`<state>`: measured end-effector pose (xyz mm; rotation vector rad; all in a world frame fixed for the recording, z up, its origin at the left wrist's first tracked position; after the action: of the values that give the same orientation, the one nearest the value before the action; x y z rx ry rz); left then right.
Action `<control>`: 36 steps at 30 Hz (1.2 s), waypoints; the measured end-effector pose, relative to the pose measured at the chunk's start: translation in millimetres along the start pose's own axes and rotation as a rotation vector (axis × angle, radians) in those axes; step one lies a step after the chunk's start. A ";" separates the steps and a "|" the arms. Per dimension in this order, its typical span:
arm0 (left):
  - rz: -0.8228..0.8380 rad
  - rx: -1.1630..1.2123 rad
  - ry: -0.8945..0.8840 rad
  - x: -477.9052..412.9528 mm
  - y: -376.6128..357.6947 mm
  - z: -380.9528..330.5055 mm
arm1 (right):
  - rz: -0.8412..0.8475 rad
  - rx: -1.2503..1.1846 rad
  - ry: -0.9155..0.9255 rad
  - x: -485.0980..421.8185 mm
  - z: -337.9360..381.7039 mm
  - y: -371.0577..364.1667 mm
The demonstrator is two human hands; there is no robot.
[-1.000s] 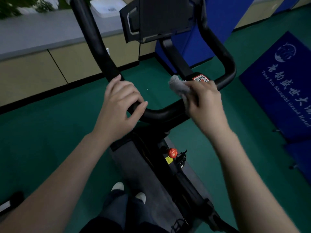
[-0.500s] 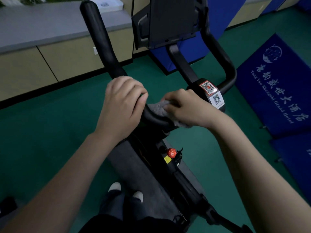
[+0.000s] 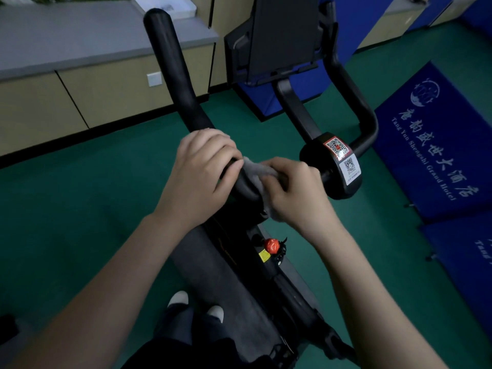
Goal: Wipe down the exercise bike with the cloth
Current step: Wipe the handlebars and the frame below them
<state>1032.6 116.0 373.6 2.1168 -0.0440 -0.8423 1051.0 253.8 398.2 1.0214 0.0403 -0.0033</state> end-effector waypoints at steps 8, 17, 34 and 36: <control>0.001 0.039 0.006 0.4 -0.9 0.6 | -0.467 -0.092 -0.070 47.3 10.3 -5.7; -0.017 0.121 -0.007 1.4 7.0 7.7 | -0.506 -0.131 -0.071 49.1 11.5 -9.2; -0.044 0.078 0.053 -2.7 22.8 23.1 | -0.372 -0.137 -0.018 34.9 7.2 -6.8; -0.032 0.059 0.045 -4.4 23.6 19.0 | -0.409 -0.144 -0.039 43.7 -6.2 1.5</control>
<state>1024.0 88.9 384.9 2.1960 -0.0119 -0.8204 1094.5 260.6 394.7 0.8543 0.2101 -0.3881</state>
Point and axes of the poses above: each hand's wrist, its own x-axis away from the middle knuckle, its own y-axis out of the back of the hand, z = x × y, the point moved 6 cm from there along -x, towards the middle knuckle, and after that the axes turned 1 degree about x, right-handed, at the moved point
